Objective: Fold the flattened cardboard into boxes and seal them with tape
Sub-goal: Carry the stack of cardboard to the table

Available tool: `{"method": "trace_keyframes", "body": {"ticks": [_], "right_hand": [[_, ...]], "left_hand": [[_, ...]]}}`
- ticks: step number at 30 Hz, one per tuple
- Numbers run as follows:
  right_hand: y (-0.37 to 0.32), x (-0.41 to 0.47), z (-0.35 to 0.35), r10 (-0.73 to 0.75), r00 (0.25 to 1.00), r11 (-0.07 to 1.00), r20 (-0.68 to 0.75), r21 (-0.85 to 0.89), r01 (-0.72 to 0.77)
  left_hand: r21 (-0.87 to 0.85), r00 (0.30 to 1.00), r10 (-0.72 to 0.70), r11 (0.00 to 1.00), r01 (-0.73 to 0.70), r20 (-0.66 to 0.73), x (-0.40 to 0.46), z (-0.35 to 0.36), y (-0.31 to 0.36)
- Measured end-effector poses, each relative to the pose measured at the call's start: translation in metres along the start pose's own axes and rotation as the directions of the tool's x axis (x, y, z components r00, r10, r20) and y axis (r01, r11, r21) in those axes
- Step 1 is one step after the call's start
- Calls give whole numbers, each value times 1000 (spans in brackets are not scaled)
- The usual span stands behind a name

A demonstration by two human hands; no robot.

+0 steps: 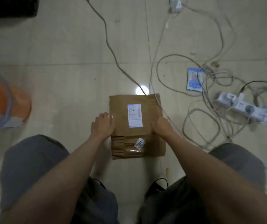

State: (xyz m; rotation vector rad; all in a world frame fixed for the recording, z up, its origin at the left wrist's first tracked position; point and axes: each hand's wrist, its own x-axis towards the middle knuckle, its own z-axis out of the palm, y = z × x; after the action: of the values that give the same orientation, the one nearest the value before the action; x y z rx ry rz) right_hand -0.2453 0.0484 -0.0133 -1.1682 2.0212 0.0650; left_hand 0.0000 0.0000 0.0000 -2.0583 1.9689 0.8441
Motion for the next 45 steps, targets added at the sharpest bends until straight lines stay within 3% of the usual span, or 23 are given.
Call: {"method": "trace_keyframes", "body": {"ticks": [4, 7, 10, 14, 17, 20, 25, 28, 34, 40, 45], "right_hand": [[26, 11, 33, 115, 993, 993, 20, -15, -114], [26, 6, 49, 174, 983, 985, -51, 20, -173], [29, 9, 59, 245, 964, 961, -104, 159, -227], [27, 14, 66, 262, 962, 904, -82, 371, -214], [23, 21, 72, 268, 962, 924, -52, 298, -241], [23, 34, 85, 271, 963, 901, 1, 352, -254], [24, 48, 106, 322, 944, 911, -76, 295, -287], [17, 48, 113, 261, 958, 936, -123, 277, -219], [-27, 30, 108, 206, 973, 925, -108, 347, -157], [-102, -28, 68, 55, 998, 914, -35, 405, -36], [-157, -91, -9, -91, 989, 851, -115, 507, 137]], "left_hand": [[-23, 991, -29, 999, 33, 127, 9, 58, -15], [-96, 980, -37, 994, 57, 194, 13, 87, -24], [-191, 973, -49, 977, 93, 224, 16, 103, -31], [-346, 975, -119, 921, 178, 185, 22, 114, -42], [-389, 952, -277, 869, 305, 126, 28, 104, -38], [-387, 910, -402, 827, 409, 102, 38, 111, -37], [-301, 874, -486, 832, 466, 11, 39, 124, -40], [-331, 857, -513, 820, 467, -60, 36, 119, -52], [-506, 823, -556, 747, 432, -118, 22, 74, -74], [-524, 737, -663, 677, 517, -129, -32, -25, -95], [-556, 755, -636, 690, 464, -159, -81, -134, -86]]}}
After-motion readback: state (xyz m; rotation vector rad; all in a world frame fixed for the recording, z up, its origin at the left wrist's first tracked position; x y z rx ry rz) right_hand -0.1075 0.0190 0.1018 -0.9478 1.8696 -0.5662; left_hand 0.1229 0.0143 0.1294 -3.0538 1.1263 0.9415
